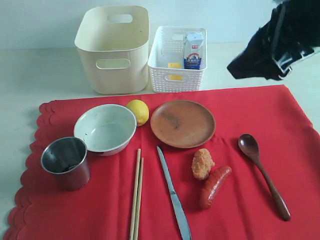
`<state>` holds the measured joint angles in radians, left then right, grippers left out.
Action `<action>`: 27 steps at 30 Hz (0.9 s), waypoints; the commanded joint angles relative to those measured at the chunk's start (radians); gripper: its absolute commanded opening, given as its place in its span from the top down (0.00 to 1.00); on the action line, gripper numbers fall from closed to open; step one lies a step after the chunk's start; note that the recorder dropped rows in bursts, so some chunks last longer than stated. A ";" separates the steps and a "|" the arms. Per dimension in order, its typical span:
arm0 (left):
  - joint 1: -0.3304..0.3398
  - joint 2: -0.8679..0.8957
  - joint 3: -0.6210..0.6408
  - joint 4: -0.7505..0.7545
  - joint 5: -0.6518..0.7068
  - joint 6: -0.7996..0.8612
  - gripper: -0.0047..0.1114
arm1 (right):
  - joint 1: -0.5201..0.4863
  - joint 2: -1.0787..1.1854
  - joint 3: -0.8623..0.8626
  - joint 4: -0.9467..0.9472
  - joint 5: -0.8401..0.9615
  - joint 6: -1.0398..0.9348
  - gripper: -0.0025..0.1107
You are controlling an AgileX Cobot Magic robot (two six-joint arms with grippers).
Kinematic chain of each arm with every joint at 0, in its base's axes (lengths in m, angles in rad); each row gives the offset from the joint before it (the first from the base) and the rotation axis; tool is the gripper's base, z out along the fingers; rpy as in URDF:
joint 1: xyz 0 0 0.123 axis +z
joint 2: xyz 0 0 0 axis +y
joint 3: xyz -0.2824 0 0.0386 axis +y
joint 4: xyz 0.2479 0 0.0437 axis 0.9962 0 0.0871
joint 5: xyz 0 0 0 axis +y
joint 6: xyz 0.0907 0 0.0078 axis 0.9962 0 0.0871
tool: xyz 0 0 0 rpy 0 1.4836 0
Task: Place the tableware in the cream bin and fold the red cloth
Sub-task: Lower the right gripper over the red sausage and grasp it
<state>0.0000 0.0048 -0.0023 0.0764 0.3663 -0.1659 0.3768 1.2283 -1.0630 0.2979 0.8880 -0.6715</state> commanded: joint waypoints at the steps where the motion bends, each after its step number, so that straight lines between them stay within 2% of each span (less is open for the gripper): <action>1: 0.001 -0.005 0.002 0.003 -0.010 0.002 0.96 | -0.005 -0.005 0.090 0.015 -0.012 -0.285 0.35; 2: 0.001 -0.005 0.002 0.003 -0.010 0.002 0.96 | -0.005 -0.005 0.114 0.015 -0.012 -0.373 0.35; 5: 0.001 -0.005 0.002 0.003 -0.010 0.002 0.96 | -0.005 0.006 0.155 0.033 -0.029 -0.472 0.36; 9: 0.001 -0.005 0.002 0.003 -0.010 0.002 0.96 | -0.005 0.083 0.168 0.103 -0.020 -0.591 0.45; 27: 0.001 -0.005 0.002 0.003 -0.010 0.002 0.96 | -0.005 0.389 0.168 0.006 -0.049 -0.796 0.45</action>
<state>0.0000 0.0048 -0.0023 0.0764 0.3663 -0.1659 0.3768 1.5809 -0.8981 0.3011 0.8418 -1.4130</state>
